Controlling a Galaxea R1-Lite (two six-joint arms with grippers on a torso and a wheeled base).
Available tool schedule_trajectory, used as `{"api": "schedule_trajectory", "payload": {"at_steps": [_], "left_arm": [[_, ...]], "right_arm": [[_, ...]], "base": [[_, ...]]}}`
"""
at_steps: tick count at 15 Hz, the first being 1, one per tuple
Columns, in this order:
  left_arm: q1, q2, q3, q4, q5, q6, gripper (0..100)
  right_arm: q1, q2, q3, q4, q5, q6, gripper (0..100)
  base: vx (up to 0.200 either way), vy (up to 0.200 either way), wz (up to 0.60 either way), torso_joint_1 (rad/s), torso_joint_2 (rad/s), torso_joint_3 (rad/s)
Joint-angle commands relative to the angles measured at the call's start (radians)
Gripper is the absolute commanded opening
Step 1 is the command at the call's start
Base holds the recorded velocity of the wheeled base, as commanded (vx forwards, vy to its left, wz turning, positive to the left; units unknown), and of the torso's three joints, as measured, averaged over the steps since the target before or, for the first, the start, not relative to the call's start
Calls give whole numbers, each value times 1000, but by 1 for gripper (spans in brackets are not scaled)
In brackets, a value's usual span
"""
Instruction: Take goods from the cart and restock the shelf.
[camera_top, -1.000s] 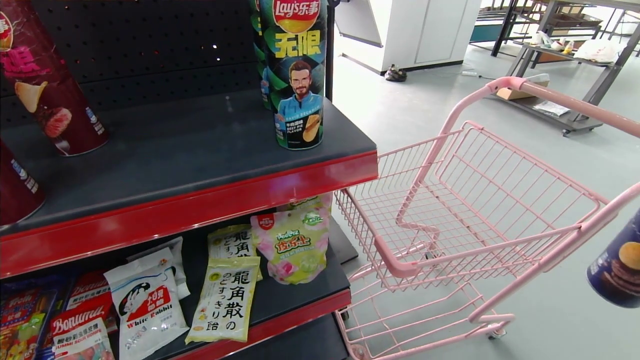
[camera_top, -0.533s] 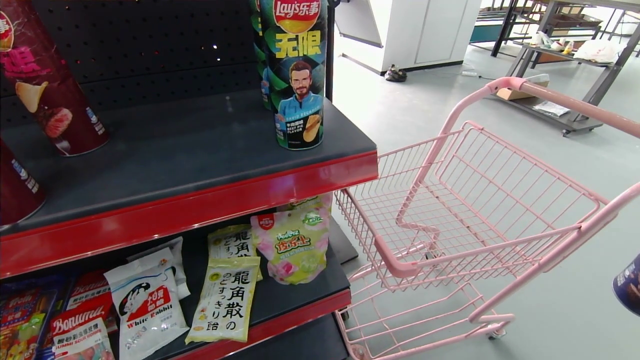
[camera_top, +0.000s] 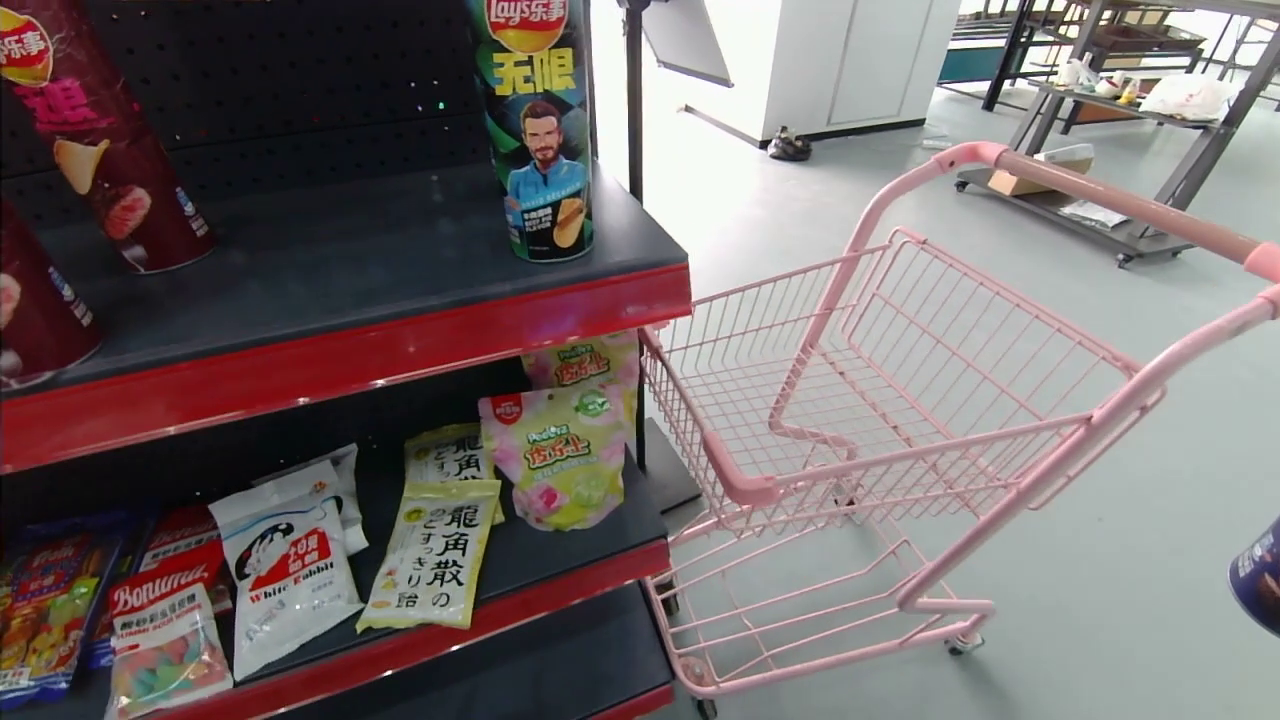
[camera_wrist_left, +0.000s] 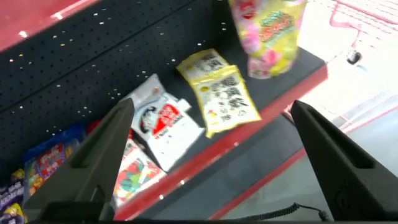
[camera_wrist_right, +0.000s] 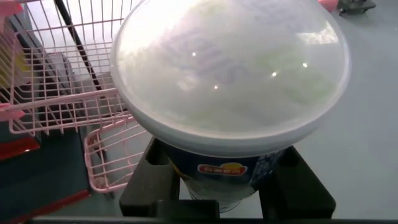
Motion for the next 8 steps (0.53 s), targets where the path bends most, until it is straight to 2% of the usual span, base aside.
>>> {"api": "schedule_trajectory", "payload": {"at_steps": [1,8], "left_arm": [[0,-10,2,1,0,6,100],[0,-12,0,-1,0,6,100]], "right_arm": [[0,3,1,2,1,0,0],[4,3,35,-7,4,0,0]], "base": [[0,0,600,-2,2,7],[0,0,600,0,1,3]]}}
